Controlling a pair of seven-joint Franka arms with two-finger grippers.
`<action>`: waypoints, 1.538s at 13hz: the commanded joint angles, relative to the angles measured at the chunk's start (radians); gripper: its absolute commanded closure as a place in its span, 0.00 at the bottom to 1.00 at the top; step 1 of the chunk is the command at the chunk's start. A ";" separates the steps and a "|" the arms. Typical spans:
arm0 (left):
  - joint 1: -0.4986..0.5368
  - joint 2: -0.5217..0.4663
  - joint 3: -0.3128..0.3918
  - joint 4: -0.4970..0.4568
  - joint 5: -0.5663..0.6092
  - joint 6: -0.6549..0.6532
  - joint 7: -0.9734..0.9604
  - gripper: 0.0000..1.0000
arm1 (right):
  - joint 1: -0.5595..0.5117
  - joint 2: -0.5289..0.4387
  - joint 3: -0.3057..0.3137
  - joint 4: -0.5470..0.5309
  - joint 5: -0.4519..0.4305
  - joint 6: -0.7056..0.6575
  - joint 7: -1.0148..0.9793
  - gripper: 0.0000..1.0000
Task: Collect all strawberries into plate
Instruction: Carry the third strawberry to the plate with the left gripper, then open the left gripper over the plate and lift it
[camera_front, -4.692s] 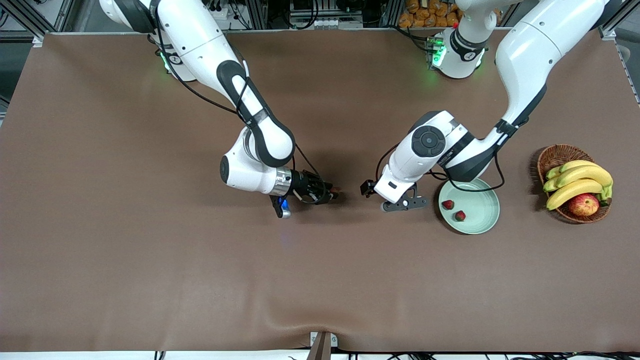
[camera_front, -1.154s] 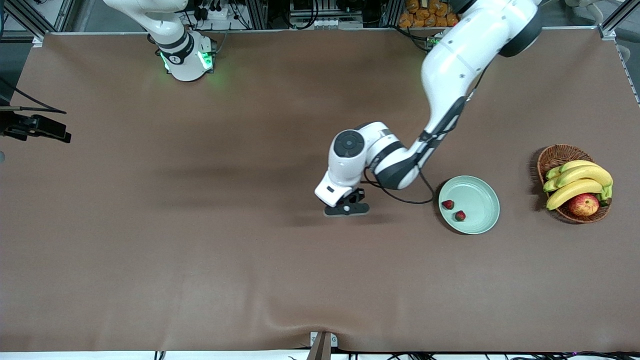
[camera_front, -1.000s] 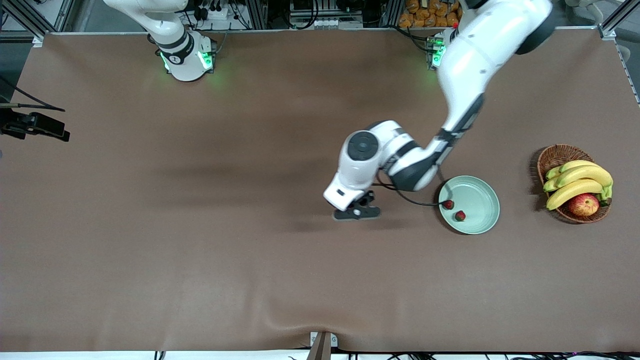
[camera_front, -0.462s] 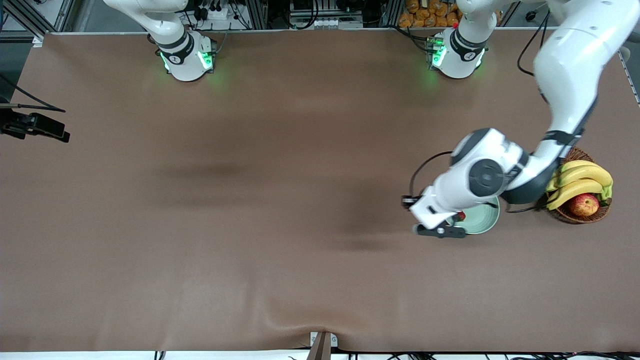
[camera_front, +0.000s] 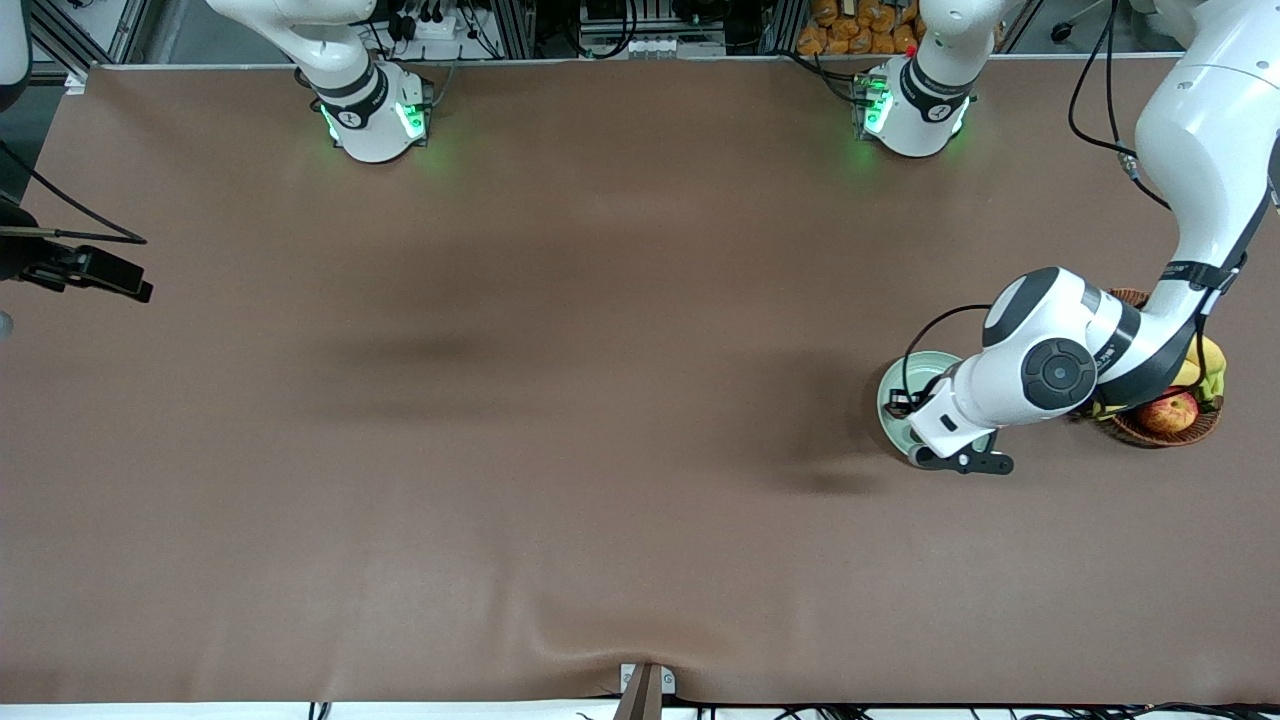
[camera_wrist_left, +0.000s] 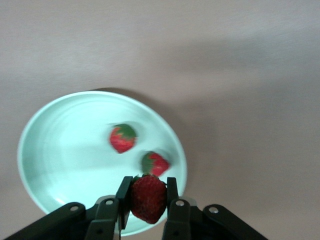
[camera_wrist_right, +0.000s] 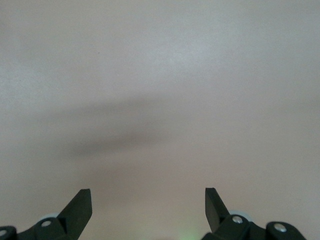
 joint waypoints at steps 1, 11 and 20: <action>0.040 -0.020 -0.013 -0.045 0.068 -0.002 -0.003 0.90 | 0.007 -0.015 0.002 -0.014 -0.004 0.005 0.019 0.00; 0.062 -0.043 -0.152 0.114 0.065 -0.186 -0.013 0.00 | 0.013 -0.007 -0.004 0.000 -0.007 -0.006 0.007 0.00; 0.051 -0.044 -0.326 0.302 0.062 -0.356 -0.012 0.00 | -0.044 -0.012 -0.006 0.017 -0.006 -0.061 0.002 0.00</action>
